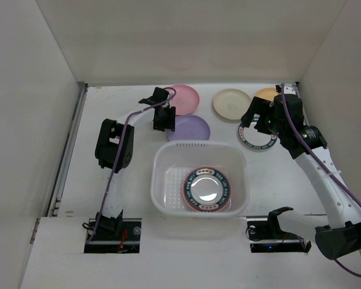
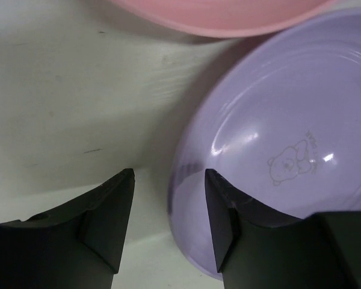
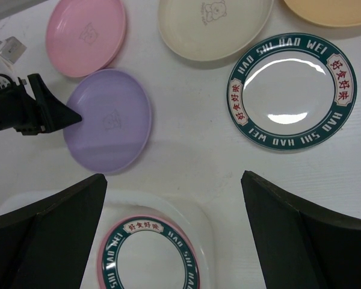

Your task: Place the plates into the plastic bin on the countertop

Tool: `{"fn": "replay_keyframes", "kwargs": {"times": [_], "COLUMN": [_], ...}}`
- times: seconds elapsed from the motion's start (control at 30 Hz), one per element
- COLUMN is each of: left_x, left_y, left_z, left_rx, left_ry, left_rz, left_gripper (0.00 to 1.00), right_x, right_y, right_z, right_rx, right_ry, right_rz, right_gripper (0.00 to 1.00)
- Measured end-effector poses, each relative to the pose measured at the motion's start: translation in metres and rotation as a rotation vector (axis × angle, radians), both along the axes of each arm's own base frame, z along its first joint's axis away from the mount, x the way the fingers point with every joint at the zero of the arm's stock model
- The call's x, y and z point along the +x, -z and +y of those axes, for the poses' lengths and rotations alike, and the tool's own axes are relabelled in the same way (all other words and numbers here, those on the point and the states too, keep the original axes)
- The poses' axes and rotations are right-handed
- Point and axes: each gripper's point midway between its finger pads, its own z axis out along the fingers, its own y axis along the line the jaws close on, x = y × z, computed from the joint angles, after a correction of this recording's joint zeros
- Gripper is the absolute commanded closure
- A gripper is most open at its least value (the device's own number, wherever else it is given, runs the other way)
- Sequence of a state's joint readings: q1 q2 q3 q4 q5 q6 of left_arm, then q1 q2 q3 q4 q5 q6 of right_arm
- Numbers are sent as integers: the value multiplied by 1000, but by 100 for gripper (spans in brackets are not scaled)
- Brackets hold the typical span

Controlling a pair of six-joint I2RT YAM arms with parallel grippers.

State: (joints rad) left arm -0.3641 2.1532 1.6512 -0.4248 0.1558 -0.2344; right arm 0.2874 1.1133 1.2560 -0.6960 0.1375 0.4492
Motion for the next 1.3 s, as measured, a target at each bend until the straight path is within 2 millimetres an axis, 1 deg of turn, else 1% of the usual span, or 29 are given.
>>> {"fn": "replay_keyframes", "kwargs": {"times": [0.07, 0.17, 0.23, 0.3, 0.37, 0.47, 0.53, 0.63, 0.73, 0.8, 0.9, 0.97, 1.0, 1.03, 1.1, 1.17, 1.2, 1.27, 1.3], "left_x": [-4, -7, -8, -6, -3, -5, -7, -8, -5, -4, -6, -10, -14, -20, -35, -57, -68, -95, -108], "left_y": [1, 3, 4, 1, -3, -10, -21, -49, -88, -117, -165, -197, -213, -229, -255, -275, -282, -291, -292], "left_z": [-5, -11, -11, -13, -13, -7, 2, 27, 65, 94, 130, 142, 142, 137, 119, 90, 76, 42, 27], "left_rx": [10, 19, 22, 6, -3, 5, 19, 53, 98, 115, 118, 102, 89, 74, 36, -6, -27, -73, -94], "left_ry": [30, 61, 70, 66, 63, 52, 35, -16, -99, -172, -277, -319, -327, -320, -284, -211, -171, -70, -20], "left_rz": [-1, -2, -1, -3, -8, -5, -7, -34, -99, -149, -230, -288, -319, -349, -400, -431, -438, -441, -437], "left_gripper": [63, 83, 92, 97, 98, 98, 98, 98, 98, 98, 98, 98, 98, 98, 98, 98, 98, 98, 98], "right_x": [0, 0, 0, 0, 0, 0, 0, 3, 5, 6, 7, 7, 7, 7, 7, 7, 7, 7, 7], "right_y": [0, 0, 0, 0, 0, 0, 0, -2, -4, -5, -5, -5, -5, -5, -5, -5, -5, -6, -6], "right_z": [0, 0, 0, 0, 0, 0, 0, 1, 3, 4, 4, 4, 4, 4, 4, 4, 4, 5, 5], "right_rx": [0, 0, 0, 0, 0, 0, 0, 1, 4, 6, 5, 3, 2, 1, 1, 1, 2, 4, 5], "right_ry": [0, 0, 0, 0, 0, 0, -1, -3, -8, -10, -13, -14, -14, -15, -15, -15, -15, -16, -18], "right_rz": [0, 0, 0, 0, 0, 0, 1, -1, -3, -5, -6, -6, -6, -7, -7, -8, -9, -20, -26], "right_gripper": [0, 0, 0, 0, 0, 0, 0, 0, 0, 0, 0, 0, 0, 0, 0, 0, 0, 0, 0]}}
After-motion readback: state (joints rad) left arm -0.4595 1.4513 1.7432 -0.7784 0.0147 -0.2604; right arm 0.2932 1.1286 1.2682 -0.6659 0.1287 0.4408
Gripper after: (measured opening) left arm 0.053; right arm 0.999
